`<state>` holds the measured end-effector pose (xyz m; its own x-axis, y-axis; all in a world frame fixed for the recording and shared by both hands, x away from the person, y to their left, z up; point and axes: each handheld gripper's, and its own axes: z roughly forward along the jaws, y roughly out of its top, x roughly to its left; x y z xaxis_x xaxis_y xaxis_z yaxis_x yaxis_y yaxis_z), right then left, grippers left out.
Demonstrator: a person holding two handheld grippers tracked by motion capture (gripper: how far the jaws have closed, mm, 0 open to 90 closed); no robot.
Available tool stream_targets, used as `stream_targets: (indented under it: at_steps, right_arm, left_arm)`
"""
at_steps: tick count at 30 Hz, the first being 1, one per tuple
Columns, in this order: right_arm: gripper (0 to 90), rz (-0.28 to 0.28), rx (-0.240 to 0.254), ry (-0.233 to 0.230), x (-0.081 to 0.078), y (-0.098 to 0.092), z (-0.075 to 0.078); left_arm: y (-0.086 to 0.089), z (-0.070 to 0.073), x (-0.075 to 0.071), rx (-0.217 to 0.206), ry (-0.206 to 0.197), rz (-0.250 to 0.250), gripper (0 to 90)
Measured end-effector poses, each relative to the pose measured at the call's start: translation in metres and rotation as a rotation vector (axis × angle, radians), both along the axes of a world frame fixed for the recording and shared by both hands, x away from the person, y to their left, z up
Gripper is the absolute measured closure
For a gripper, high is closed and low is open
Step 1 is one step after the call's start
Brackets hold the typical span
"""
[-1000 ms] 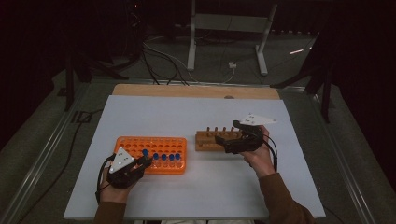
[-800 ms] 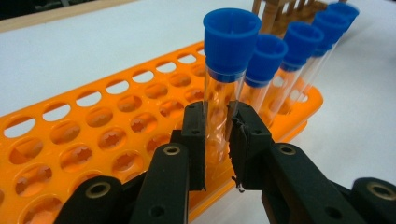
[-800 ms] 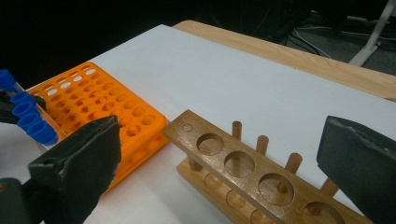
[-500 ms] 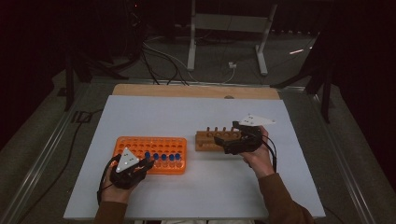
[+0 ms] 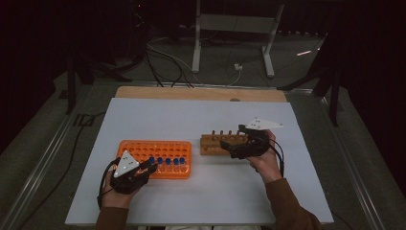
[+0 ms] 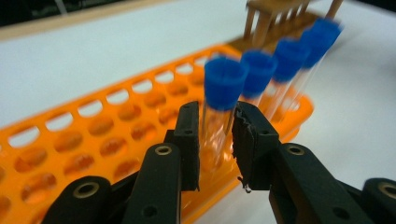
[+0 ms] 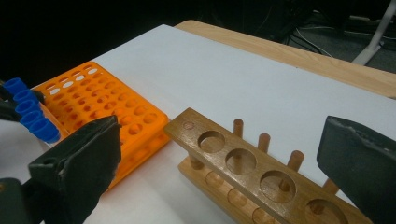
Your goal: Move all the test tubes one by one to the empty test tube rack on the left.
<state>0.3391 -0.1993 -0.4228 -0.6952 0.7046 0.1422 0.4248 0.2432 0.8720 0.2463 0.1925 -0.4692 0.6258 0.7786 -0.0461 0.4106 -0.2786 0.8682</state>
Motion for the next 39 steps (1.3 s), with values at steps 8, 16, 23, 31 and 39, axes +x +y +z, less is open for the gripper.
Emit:
stream_targets:
  at_steps: [8,16,23,31,39]
  right_arm:
    - [0.0,-0.002,0.003,-0.005,-0.001,-0.002,0.000]
    - [0.0,-0.005,0.007,-0.007,-0.002,-0.005,0.000]
    - [0.0,-0.009,0.012,-0.010,-0.003,-0.009,-0.001]
    - [0.0,-0.029,0.022,-0.012,-0.006,-0.018,-0.003]
    - [0.0,-0.059,0.012,-0.043,-0.016,-0.029,-0.007]
  left_arm:
    - [-0.001,0.002,0.000,0.025,0.003,0.004,77.6]
    - [-0.002,-0.001,0.001,0.046,0.018,0.004,77.8]
    - [-0.001,-0.001,0.000,0.032,0.013,0.008,75.3]
    - [0.012,0.013,-0.007,-0.068,-0.062,0.022,56.8]
    - [0.023,0.025,-0.009,-0.108,-0.139,0.102,41.5]
